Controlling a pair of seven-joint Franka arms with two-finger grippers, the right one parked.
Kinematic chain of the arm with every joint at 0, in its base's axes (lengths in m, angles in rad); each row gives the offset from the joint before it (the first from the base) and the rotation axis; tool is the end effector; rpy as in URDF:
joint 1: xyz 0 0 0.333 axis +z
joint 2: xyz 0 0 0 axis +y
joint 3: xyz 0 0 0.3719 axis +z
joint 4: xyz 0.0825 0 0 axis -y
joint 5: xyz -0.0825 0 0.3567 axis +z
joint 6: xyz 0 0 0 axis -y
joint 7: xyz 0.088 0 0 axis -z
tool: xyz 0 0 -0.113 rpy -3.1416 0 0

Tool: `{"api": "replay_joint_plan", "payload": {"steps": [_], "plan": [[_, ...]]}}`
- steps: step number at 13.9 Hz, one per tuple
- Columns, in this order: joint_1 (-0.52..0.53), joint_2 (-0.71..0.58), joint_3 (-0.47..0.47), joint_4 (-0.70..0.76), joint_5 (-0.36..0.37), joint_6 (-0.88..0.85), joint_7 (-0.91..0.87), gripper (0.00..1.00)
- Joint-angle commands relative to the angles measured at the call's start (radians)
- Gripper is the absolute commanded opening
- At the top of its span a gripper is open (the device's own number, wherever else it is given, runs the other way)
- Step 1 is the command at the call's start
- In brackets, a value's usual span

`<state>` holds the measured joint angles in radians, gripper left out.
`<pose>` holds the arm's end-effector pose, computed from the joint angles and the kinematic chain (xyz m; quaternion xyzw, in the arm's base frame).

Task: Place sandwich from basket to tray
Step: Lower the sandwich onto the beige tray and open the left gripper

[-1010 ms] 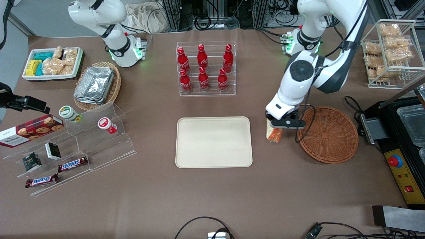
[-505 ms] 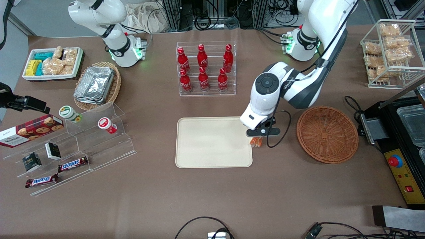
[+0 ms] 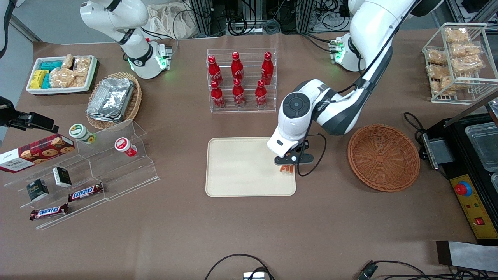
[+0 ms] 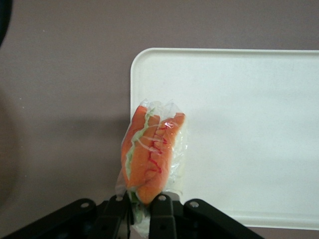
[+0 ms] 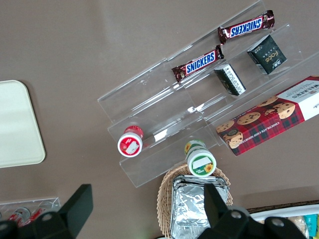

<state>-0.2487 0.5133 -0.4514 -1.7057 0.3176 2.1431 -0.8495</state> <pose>0.5470 -0.3840 0.3745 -0.9996 -0.0115 -0.0120 0.0221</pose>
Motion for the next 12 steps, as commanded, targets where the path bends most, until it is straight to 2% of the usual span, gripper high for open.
{"api": "replay_joint_plan", "payload": {"steps": [1,4,12], "plan": [[-0.043,0.042,0.005,0.055,0.063,-0.034,-0.039,0.07],[-0.078,0.108,0.005,0.105,0.129,-0.034,-0.059,0.08],[-0.110,0.183,0.008,0.135,0.178,-0.028,-0.060,0.13]]}}
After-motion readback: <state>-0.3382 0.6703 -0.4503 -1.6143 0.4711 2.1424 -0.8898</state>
